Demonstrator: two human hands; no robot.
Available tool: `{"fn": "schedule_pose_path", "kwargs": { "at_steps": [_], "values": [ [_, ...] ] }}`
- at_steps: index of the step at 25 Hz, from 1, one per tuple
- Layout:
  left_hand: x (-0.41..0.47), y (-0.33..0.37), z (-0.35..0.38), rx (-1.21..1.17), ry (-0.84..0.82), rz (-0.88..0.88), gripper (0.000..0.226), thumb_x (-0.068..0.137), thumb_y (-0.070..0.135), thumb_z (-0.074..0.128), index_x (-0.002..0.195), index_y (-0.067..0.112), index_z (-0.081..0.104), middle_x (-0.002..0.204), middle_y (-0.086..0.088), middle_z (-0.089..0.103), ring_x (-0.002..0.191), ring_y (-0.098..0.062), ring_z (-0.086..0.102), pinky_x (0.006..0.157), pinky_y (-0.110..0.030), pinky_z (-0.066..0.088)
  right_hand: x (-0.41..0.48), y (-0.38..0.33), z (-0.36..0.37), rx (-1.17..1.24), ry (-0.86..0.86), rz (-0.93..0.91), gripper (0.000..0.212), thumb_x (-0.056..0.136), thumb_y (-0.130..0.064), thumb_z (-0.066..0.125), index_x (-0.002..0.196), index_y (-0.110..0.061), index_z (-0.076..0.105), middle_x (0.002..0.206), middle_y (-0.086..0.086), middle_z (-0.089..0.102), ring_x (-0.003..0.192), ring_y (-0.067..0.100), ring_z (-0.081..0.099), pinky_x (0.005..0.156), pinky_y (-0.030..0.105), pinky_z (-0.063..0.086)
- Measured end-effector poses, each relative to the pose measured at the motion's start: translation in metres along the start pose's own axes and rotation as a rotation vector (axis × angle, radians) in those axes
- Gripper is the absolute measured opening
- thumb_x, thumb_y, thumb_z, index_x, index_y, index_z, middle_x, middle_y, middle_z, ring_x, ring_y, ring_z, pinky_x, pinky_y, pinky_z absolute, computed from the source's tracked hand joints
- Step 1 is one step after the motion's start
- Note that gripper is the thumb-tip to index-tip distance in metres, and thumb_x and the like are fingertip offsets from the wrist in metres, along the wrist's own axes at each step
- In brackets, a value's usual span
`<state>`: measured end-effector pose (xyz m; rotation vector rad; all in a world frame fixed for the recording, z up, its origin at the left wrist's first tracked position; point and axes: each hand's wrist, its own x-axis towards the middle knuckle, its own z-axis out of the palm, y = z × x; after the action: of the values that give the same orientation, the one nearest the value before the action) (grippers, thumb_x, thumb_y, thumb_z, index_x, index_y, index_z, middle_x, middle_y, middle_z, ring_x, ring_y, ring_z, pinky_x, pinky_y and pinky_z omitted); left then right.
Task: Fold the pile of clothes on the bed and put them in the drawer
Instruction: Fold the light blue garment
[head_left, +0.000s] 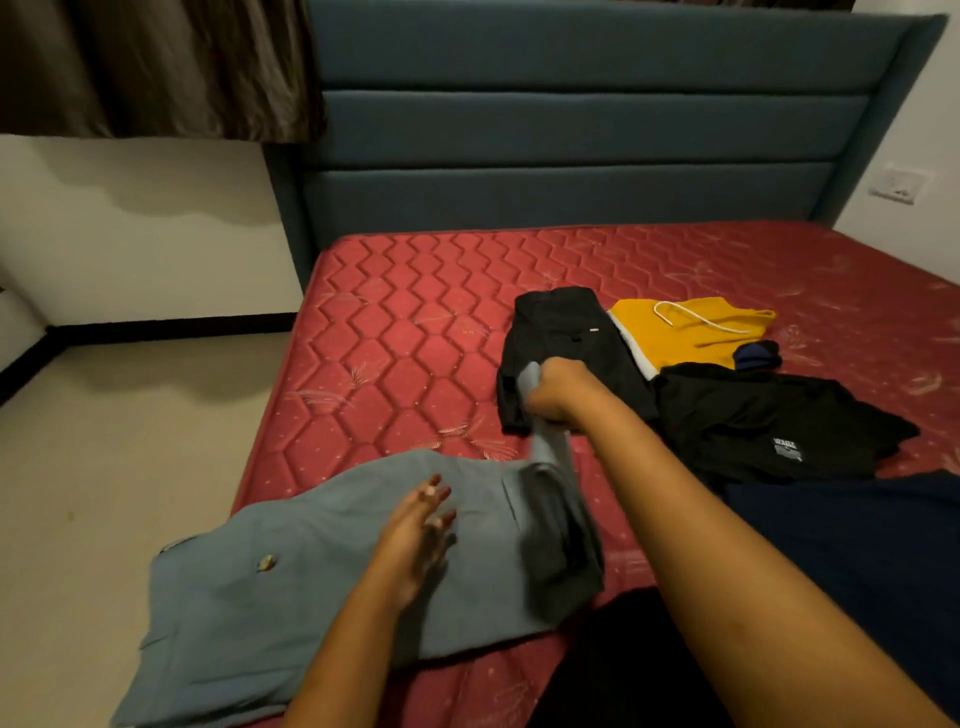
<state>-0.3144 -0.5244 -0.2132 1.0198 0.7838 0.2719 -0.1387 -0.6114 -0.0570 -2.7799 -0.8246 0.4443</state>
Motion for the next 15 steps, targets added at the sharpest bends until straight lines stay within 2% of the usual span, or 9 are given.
{"fn": "schedule_pose_path", "kwargs": {
  "at_steps": [3,5,6,8,9,10,12,13,15],
  "values": [
    [-0.014,0.034,-0.047,-0.219,-0.002,-0.003,0.033,0.097,0.047,0.039,0.119,0.028,0.055,0.105,0.006,0.067,0.091,-0.019,0.062,0.078,-0.034,0.045,-0.027,-0.093,0.036,-0.112,-0.018,-0.266,0.026,0.090,-0.014,0.051,0.112,-0.003,0.059,0.122,0.018,0.060,0.112,0.034,0.058,0.084,0.033,0.048],
    [-0.023,0.047,-0.079,-0.257,0.063,0.028,0.053,0.084,0.058,0.056,0.122,0.021,0.056,0.090,-0.002,0.071,0.075,-0.020,0.061,0.072,-0.033,0.050,-0.048,-0.145,0.078,-0.056,-0.080,-0.407,0.023,0.090,-0.016,0.055,0.109,-0.003,0.057,0.120,0.020,0.061,0.111,0.034,0.058,0.084,0.033,0.047],
    [-0.032,0.052,-0.097,-0.249,0.116,0.019,0.060,0.083,0.057,0.060,0.126,0.015,0.055,0.093,-0.009,0.070,0.077,-0.024,0.062,0.074,-0.034,0.051,-0.063,-0.169,0.101,0.015,-0.149,-0.480,0.029,0.090,-0.016,0.057,0.114,-0.001,0.056,0.120,0.023,0.060,0.111,0.035,0.058,0.083,0.034,0.046],
    [-0.043,0.047,-0.131,-0.205,0.245,-0.019,0.050,0.100,0.036,0.044,0.137,0.002,0.046,0.119,-0.021,0.059,0.099,-0.038,0.060,0.074,-0.034,0.047,-0.084,-0.194,0.140,0.088,-0.372,-0.623,0.049,0.091,-0.013,0.056,0.136,-0.001,0.043,0.130,0.025,0.054,0.119,0.037,0.053,0.090,0.034,0.043],
    [-0.049,0.041,-0.148,-0.149,0.287,-0.021,0.045,0.104,0.027,0.036,0.141,0.003,0.040,0.132,-0.023,0.052,0.112,-0.041,0.055,0.072,-0.034,0.045,-0.088,-0.199,0.157,0.054,-0.473,-0.678,0.059,0.092,-0.012,0.054,0.146,-0.007,0.031,0.139,0.023,0.047,0.125,0.037,0.048,0.097,0.034,0.040],
    [-0.054,0.035,-0.160,-0.124,0.285,-0.032,0.042,0.104,0.025,0.034,0.144,0.012,0.037,0.137,-0.021,0.051,0.116,-0.039,0.054,0.071,-0.034,0.046,-0.088,-0.198,0.172,0.009,-0.535,-0.700,0.065,0.094,-0.013,0.052,0.152,-0.013,0.021,0.147,0.020,0.040,0.130,0.036,0.043,0.103,0.035,0.036],
    [-0.059,0.027,-0.170,-0.067,0.257,-0.026,0.040,0.102,0.022,0.044,0.139,0.033,0.034,0.127,-0.010,0.058,0.104,-0.028,0.059,0.075,-0.035,0.050,-0.072,-0.187,0.190,-0.039,-0.528,-0.678,0.067,0.097,-0.014,0.048,0.154,-0.018,0.012,0.153,0.017,0.032,0.136,0.035,0.037,0.110,0.037,0.032],
    [-0.057,0.025,-0.170,0.036,0.270,0.032,0.048,0.099,0.014,0.049,0.139,0.035,0.031,0.126,-0.006,0.055,0.101,-0.024,0.058,0.079,-0.034,0.050,-0.061,-0.178,0.196,-0.061,-0.490,-0.665,0.068,0.097,-0.014,0.048,0.154,-0.017,0.012,0.153,0.015,0.031,0.137,0.035,0.035,0.111,0.038,0.031],
    [-0.046,0.021,-0.165,0.284,0.266,0.157,0.062,0.094,-0.004,0.051,0.145,0.024,0.028,0.133,-0.005,0.045,0.107,-0.018,0.050,0.084,-0.025,0.046,-0.043,-0.154,0.202,-0.131,-0.405,-0.608,0.072,0.093,-0.010,0.050,0.154,-0.021,0.011,0.156,0.010,0.025,0.141,0.032,0.028,0.114,0.044,0.028]
  ]
}}
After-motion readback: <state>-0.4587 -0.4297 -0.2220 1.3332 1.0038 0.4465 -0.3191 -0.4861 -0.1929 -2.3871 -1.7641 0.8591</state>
